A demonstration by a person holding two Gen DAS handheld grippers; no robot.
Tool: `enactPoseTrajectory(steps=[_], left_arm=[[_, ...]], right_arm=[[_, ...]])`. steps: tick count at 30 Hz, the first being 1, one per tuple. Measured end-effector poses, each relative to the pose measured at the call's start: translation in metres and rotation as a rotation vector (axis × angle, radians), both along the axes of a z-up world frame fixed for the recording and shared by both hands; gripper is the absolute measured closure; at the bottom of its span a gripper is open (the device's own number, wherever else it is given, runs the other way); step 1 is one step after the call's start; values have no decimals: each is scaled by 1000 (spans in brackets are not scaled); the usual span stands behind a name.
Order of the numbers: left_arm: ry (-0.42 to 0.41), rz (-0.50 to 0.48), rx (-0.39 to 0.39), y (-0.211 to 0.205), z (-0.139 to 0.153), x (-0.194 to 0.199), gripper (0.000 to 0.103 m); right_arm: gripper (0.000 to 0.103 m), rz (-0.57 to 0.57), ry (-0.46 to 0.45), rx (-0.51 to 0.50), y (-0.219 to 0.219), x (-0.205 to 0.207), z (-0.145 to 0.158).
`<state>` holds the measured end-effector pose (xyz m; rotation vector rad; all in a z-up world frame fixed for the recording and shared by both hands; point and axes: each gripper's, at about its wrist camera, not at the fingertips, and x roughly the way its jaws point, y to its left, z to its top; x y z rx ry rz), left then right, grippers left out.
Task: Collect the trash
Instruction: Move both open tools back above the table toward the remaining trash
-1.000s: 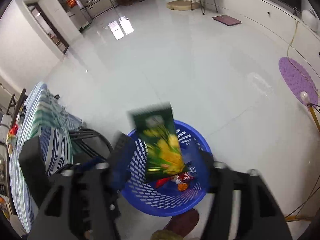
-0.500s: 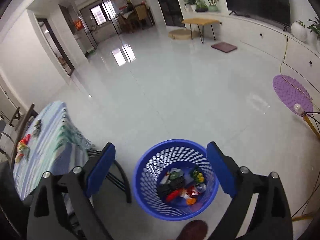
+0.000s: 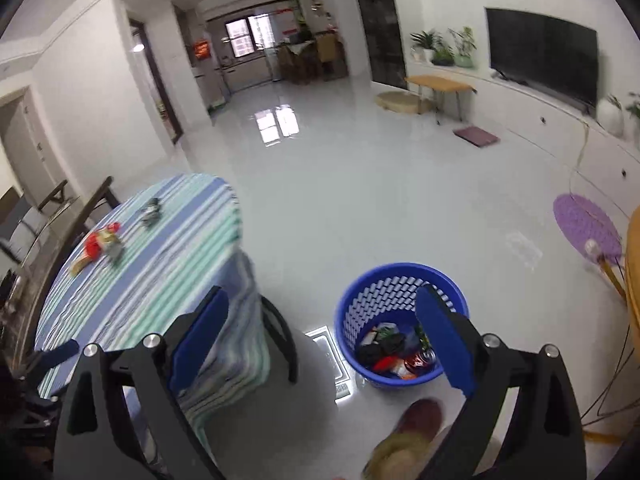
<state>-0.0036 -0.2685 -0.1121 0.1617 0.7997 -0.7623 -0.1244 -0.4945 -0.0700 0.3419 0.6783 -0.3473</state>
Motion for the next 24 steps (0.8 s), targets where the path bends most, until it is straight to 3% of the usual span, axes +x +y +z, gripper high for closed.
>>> enactPoseTrajectory(steps=[5, 12, 18, 24], left_arm=[[28, 63, -33, 46, -6, -7, 5], [11, 113, -25, 71, -4, -10, 5], [15, 168, -2, 88, -7, 5, 5], [92, 236, 65, 109, -26, 47, 5]], right_arm=[[11, 23, -20, -7, 17, 0, 13], [11, 39, -18, 19, 17, 4, 0], [11, 134, 3, 24, 35, 41, -15], [10, 342, 16, 11, 96, 108, -26]])
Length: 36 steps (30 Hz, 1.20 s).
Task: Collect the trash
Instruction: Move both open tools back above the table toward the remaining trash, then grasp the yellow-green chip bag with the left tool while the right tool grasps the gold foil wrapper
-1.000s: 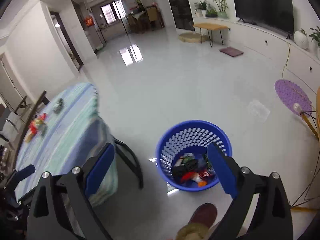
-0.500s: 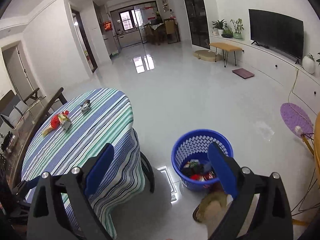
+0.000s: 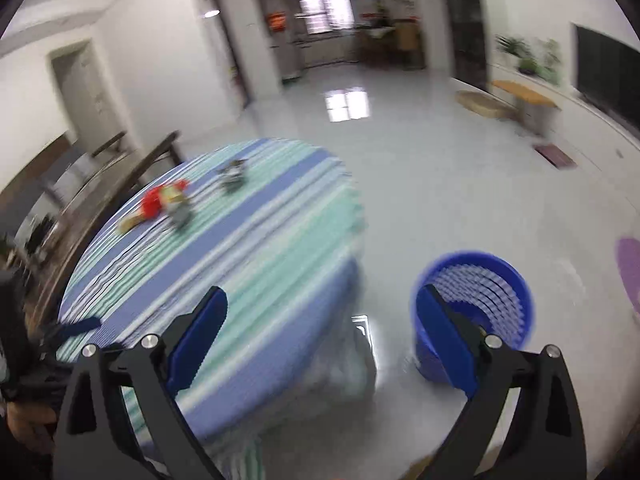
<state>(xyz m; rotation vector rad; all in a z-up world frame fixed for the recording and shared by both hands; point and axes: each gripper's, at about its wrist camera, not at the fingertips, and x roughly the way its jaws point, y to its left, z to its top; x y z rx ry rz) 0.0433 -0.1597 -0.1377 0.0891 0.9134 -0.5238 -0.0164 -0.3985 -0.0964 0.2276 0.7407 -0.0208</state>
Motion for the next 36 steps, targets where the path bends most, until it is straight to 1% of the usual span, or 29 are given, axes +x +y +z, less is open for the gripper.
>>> enactPoseTrajectory(steps=[3, 7, 10, 11, 14, 16, 20, 24, 27, 29, 31, 33, 34, 35, 36], left_arm=[[2, 44, 44, 13, -9, 27, 5], [38, 117, 70, 31, -27, 71, 5], [73, 146, 86, 40, -37, 101, 5], [79, 147, 90, 42, -39, 108, 5], [71, 135, 113, 43, -41, 126, 5], [68, 130, 129, 41, -42, 138, 5], [73, 108, 99, 35, -36, 153, 5], [22, 79, 48, 20, -18, 173, 5], [-26, 104, 5, 6, -4, 196, 5], [-48, 121, 2, -4, 1, 209, 5], [-52, 133, 69, -21, -2, 231, 5], [-60, 148, 173, -34, -9, 245, 5], [-70, 145, 209, -37, -13, 252, 5], [-79, 136, 222, -36, -15, 257, 7], [-84, 114, 211, -35, -16, 259, 25]], right_arm=[[10, 109, 37, -10, 32, 40, -14], [10, 181, 89, -74, 60, 93, -32], [10, 198, 120, -103, 69, 124, -41], [10, 202, 125, -106, 70, 128, -43], [10, 203, 124, -123, 71, 140, -47], [10, 182, 117, -125, 67, 149, -48], [10, 129, 108, -73, 45, 169, -45], [10, 119, 95, -44, 30, 188, -42], [10, 129, 88, -40, 28, 192, -41], [10, 147, 83, -45, 31, 196, -42], [10, 170, 83, -50, 35, 203, -42], [10, 182, 75, -54, 37, 213, -40], [10, 187, 66, -45, 38, 221, -38], [10, 186, 64, -41, 38, 228, -38], [10, 183, 68, -47, 41, 239, -37]])
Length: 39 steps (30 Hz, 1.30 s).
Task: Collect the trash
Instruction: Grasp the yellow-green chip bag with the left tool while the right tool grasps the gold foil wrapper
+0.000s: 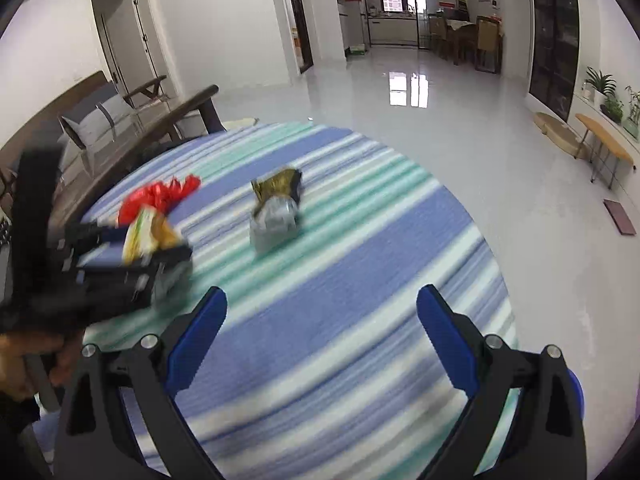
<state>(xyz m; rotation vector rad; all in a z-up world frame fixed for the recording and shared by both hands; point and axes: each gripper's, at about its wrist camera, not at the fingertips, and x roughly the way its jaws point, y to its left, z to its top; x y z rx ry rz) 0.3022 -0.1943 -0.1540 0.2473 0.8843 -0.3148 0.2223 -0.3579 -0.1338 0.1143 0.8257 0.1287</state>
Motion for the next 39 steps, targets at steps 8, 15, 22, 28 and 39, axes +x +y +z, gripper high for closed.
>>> enactPoseTrajectory(steps=[8, 15, 22, 28, 39], left_arm=[[95, -150, -92, 42, 7, -34, 57], [112, -211, -115, 59, 1, -94, 36], [111, -126, -128, 73, -4, -96, 5], [152, -59, -127, 64, -23, -101, 5], [100, 10, -47, 53, -27, -93, 4]], right_arm=[[11, 104, 60, -95, 57, 80, -9], [65, 125, 113, -70, 61, 77, -27], [65, 159, 120, -59, 57, -32, -26], [34, 105, 117, -150, 52, -56, -34], [27, 80, 144, -63, 37, -55, -31]])
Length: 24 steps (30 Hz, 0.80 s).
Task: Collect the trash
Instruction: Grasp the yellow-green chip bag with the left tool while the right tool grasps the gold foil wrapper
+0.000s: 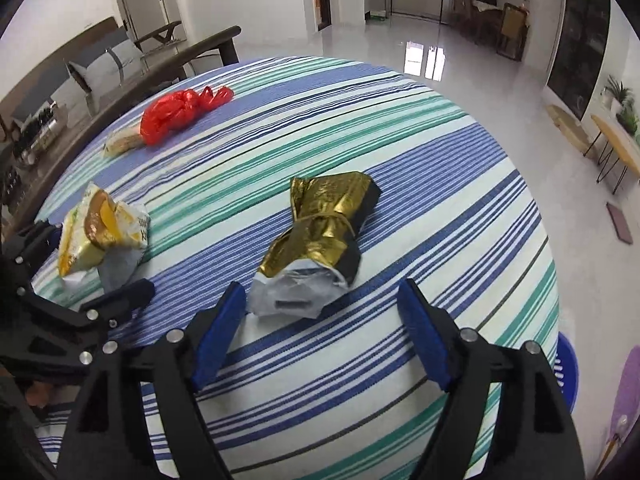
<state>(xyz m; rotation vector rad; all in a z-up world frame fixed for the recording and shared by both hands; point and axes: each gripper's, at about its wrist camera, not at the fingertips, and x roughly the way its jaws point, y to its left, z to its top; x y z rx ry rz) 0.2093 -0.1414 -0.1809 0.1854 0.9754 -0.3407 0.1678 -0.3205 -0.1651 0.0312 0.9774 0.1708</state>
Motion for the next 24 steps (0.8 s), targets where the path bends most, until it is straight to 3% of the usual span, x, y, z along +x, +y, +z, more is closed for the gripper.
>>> enactPoseTrajectory(steps=[11, 15, 18, 20, 24], left_arm=[[3, -1, -2, -4, 3, 10, 4], [-25, -15, -51, -4, 10, 12, 4], [-40, -11, -66, -4, 11, 13, 6], [-41, -14, -65, -3, 11, 14, 14], [-30, -32, -50, -6, 8, 11, 46]], right_arm=[[27, -5, -9, 41, 7, 18, 6], [61, 4, 14, 55, 4, 21, 3], [62, 15, 2, 67, 1, 14, 9], [62, 18, -14, 73, -3, 6, 15], [62, 21, -48, 102, -19, -15, 29]])
